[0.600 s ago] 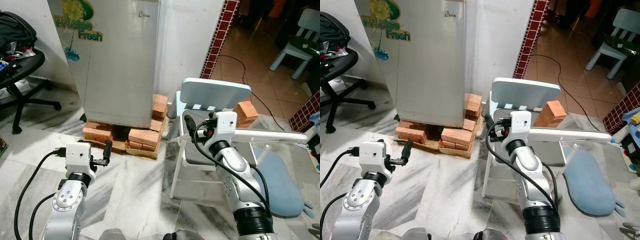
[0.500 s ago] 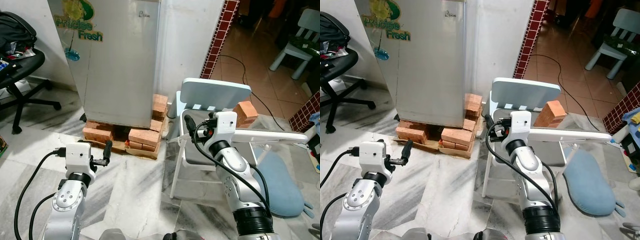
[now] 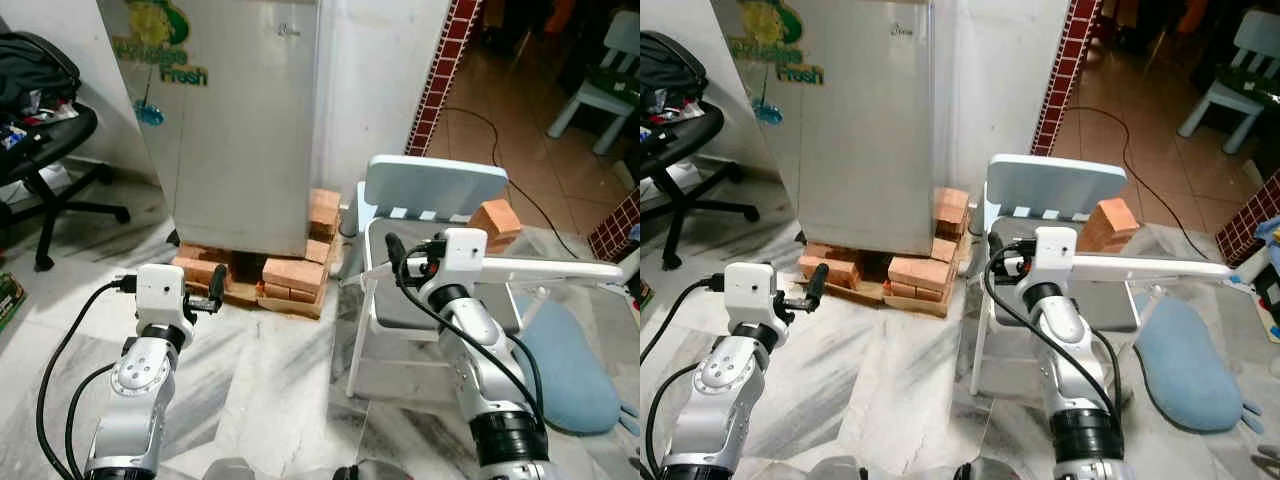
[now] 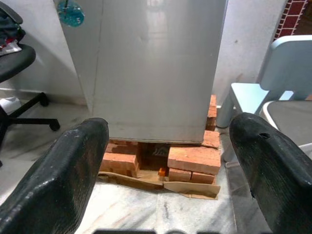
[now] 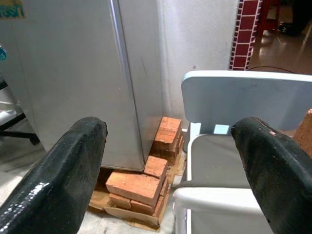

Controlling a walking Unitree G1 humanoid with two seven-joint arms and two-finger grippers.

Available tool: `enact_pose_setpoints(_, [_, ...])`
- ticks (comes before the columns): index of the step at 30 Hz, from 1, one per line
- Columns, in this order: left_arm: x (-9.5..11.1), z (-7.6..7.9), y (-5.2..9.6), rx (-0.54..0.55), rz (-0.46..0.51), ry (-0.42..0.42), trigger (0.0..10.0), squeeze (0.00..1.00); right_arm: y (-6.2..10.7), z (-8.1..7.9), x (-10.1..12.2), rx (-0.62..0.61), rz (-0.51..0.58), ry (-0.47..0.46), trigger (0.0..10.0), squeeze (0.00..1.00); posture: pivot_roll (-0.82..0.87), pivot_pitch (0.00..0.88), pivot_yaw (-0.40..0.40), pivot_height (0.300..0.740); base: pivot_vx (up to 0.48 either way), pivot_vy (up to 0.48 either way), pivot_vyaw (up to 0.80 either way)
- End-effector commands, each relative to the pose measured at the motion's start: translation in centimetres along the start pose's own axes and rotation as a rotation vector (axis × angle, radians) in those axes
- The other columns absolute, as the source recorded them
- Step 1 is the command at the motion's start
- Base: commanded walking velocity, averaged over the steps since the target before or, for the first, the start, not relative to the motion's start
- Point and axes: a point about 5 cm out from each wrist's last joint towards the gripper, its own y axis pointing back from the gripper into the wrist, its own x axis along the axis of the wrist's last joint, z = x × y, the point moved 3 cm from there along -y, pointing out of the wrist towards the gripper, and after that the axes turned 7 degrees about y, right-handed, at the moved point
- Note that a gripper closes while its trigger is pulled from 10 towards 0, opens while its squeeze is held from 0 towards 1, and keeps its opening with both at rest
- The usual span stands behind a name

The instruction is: Restocking fridge

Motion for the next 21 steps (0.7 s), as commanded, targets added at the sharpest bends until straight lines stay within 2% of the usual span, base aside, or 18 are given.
enact_pose_setpoints(1, [-0.32, -0.46, -0.07, 0.021, -0.017, 0.000, 10.0, 0.00, -0.31, 0.22, 0.16, -0.016, 0.007, -0.009, 10.0, 0.00, 0.12, 0.000, -0.044, 0.740, 0.000, 0.480, 0.00])
enact_pose_setpoints(4, [-0.37, -0.49, -0.11, 0.023, -0.020, -0.003, 10.0, 0.00, -0.32, 0.24, 0.05, -0.019, 0.006, -0.008, 10.0, 0.00, 0.12, 0.000, -0.044, 0.740, 0.000, 0.480, 0.00])
enact_pose_setpoints(17, [-0.48, -0.47, -0.07, 0.022, -0.016, -0.005, 10.0, 0.00, -0.21, 0.20, -0.17, -0.018, 0.003, -0.005, 10.0, 0.00, 0.12, 0.000, -0.046, 0.740, 0.000, 0.480, -0.44])
enact_pose_setpoints(21, [-0.43, -0.48, -0.09, 0.022, -0.011, 0.002, 10.0, 0.00, -0.19, 0.23, -0.15, -0.019, 0.005, -0.005, 10.0, 0.00, 0.12, 0.000, -0.045, 0.740, 0.000, 0.480, 0.00])
